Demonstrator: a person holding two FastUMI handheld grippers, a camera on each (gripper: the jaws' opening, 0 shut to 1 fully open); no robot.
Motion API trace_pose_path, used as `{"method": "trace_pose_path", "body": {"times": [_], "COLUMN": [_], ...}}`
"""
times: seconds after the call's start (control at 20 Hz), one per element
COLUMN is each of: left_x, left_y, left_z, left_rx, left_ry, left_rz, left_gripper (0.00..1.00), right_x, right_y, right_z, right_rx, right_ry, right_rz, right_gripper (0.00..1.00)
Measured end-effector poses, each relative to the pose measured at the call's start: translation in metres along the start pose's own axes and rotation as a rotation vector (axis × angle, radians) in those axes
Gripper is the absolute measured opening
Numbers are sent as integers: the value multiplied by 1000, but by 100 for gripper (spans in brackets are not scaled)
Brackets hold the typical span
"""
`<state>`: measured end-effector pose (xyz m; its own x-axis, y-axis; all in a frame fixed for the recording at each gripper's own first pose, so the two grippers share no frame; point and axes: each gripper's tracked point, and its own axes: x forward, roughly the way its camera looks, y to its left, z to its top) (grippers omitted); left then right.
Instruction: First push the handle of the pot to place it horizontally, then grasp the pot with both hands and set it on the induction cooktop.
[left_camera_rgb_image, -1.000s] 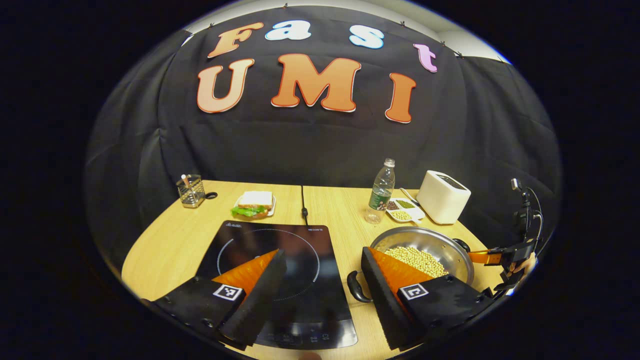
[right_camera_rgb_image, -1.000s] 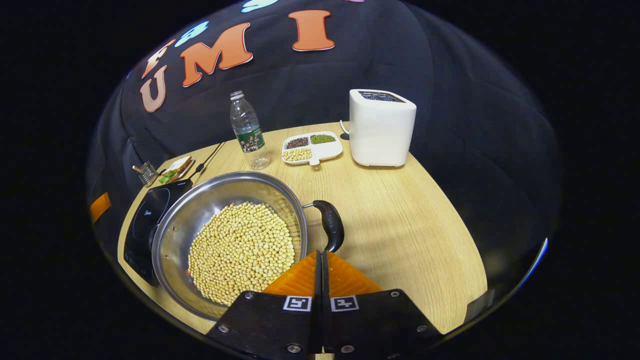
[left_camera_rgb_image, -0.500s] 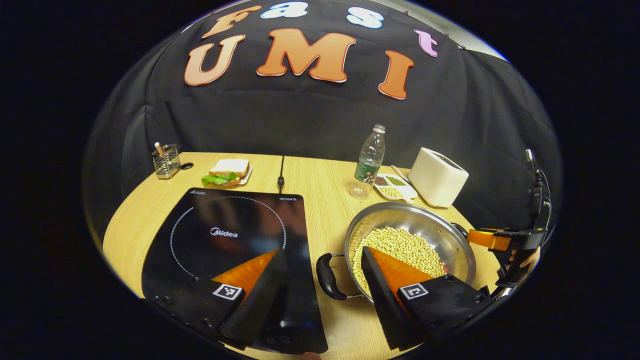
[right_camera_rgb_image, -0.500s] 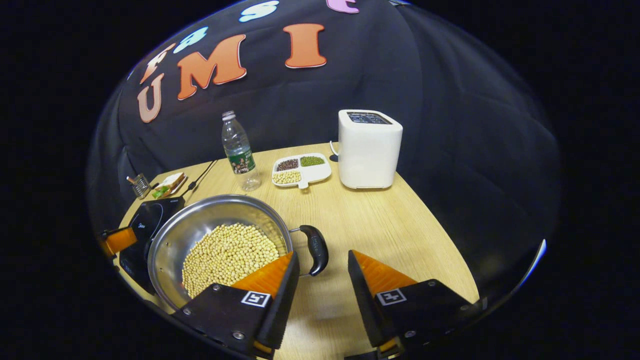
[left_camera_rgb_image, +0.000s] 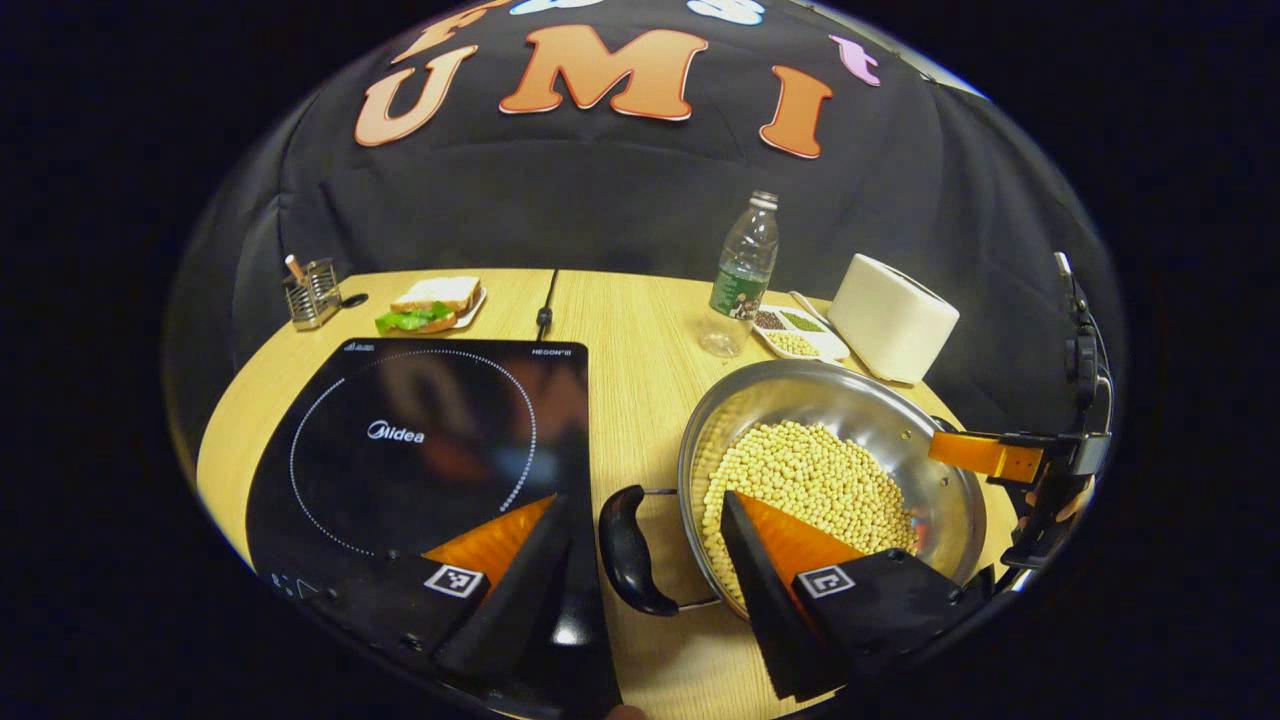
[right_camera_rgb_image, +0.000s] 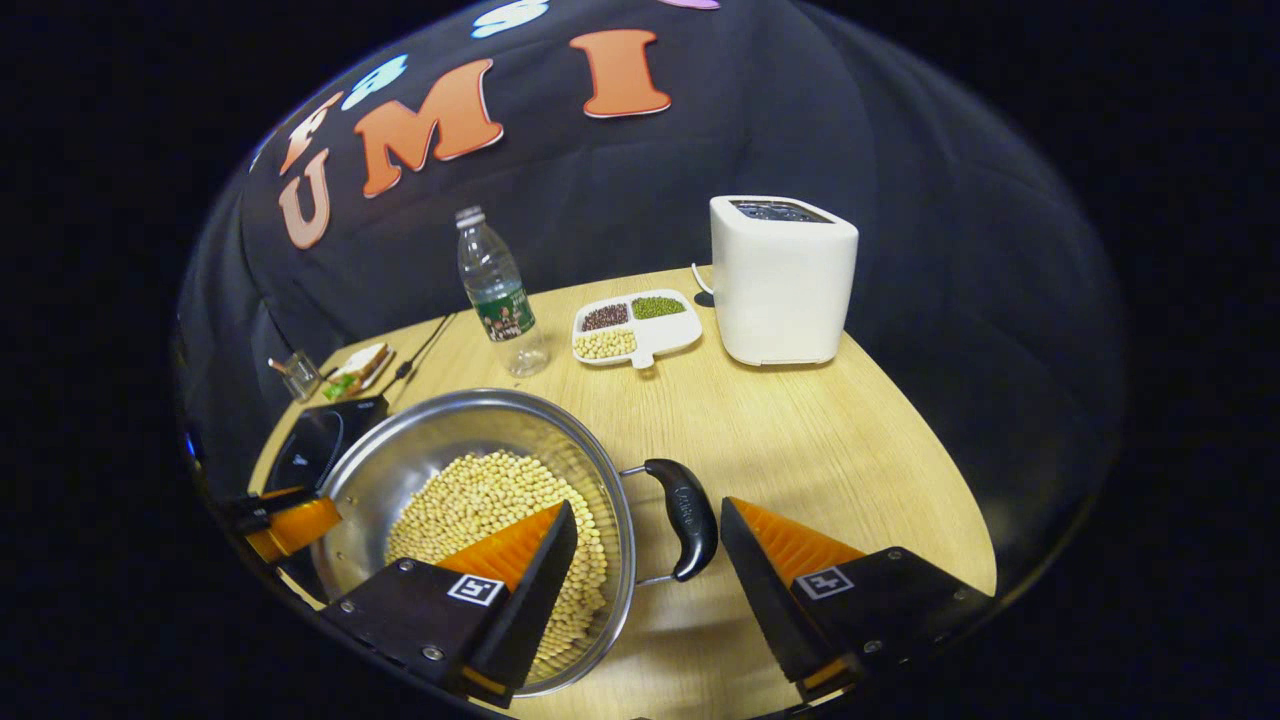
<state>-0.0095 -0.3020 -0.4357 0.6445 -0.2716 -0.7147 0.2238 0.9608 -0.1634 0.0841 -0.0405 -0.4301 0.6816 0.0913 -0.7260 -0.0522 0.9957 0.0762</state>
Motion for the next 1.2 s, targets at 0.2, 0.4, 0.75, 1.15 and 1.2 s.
{"method": "trace_pose_path", "body": {"times": [0.2,0.4,0.75,1.15,1.2], "left_x": [5,7,-1,-31,-36], "left_y": [-1,2,-1,15,21], "left_z": [1,0,3,45,50], "left_rx": [37,-2,-6,13,14], "left_ry": [-22,-11,25,-7,-10], "left_rz": [51,78,78,85,88], "left_gripper": [79,61,53,53,53], "right_x": [19,15,-8,-35,-37], "right_y": [-5,-2,-6,21,27], "right_z": [-1,-1,6,29,33], "right_rx": [-27,48,147,187,190], "right_ry": [15,14,-21,-60,-64], "right_rz": [-42,-24,-30,-2,3], "right_gripper": [70,57,41,41,41]}}
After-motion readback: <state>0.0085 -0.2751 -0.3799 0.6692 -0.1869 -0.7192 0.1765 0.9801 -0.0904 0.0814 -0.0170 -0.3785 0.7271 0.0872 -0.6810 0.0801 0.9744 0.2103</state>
